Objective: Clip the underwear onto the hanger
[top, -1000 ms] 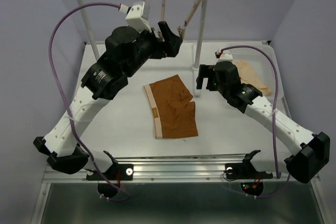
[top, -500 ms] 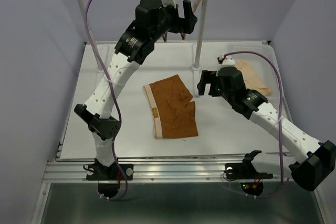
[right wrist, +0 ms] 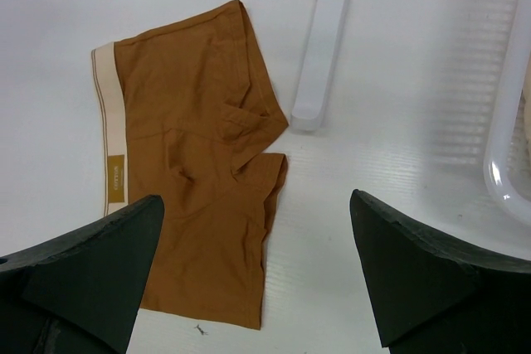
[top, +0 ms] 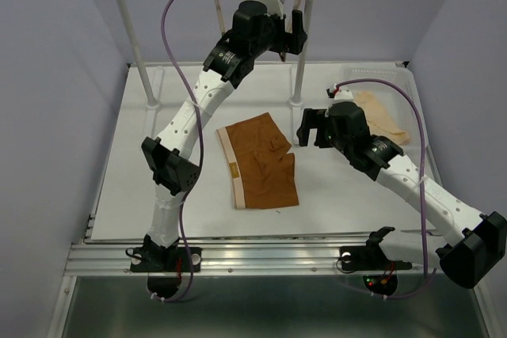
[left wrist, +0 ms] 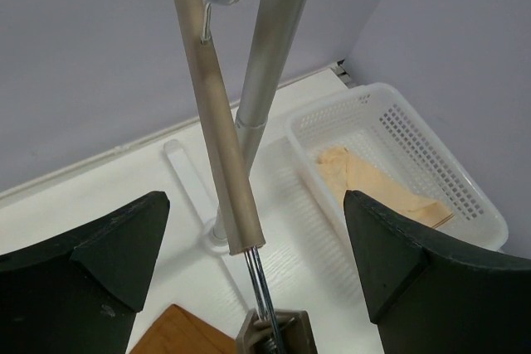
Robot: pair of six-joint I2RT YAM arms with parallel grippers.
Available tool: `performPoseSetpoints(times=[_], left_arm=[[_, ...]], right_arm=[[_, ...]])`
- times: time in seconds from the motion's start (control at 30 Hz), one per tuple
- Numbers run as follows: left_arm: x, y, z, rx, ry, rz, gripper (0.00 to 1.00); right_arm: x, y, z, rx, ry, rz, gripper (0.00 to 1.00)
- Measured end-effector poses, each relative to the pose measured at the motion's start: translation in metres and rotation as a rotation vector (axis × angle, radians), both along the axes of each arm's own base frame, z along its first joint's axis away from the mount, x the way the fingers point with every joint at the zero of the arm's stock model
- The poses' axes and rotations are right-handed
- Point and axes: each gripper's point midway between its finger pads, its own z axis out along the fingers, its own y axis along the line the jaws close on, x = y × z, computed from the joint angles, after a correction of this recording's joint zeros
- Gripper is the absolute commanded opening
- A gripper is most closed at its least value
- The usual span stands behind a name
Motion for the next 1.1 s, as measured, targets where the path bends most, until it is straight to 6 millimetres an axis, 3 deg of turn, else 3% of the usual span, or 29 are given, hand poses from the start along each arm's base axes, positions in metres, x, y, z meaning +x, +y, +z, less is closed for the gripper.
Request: performPoseSetpoints(times=[0.17,0.63,0.93,1.03,1.1], left_arm=[[0.005,-0.002,-0.011,0.006,0.017,0.0,0.98],[0.007,-0.002,-0.025,0.017,0.053,0.008,0.79],[0.007,-0.001,-0.034,0.028,0.073,0.012,0.55],[0.007,-0.002,-0.037,0.032,0.078,0.012,0.52],[0.007,-0.002,-0.037,0.033,0.079,0.011,0.43]], right_arm=[[-0.001,0.001,0.0,0.004,0.003,0.005,1.0],[-0.002,0.0,-0.007,0.002,0.018,0.0,1.0],[-0.002,0.0,-0.008,0.005,0.024,-0.004,1.0],[-0.002,0.001,-0.009,0.006,0.028,-0.005,1.0],[-0.002,0.001,-0.012,0.003,0.034,-0.005,1.0]])
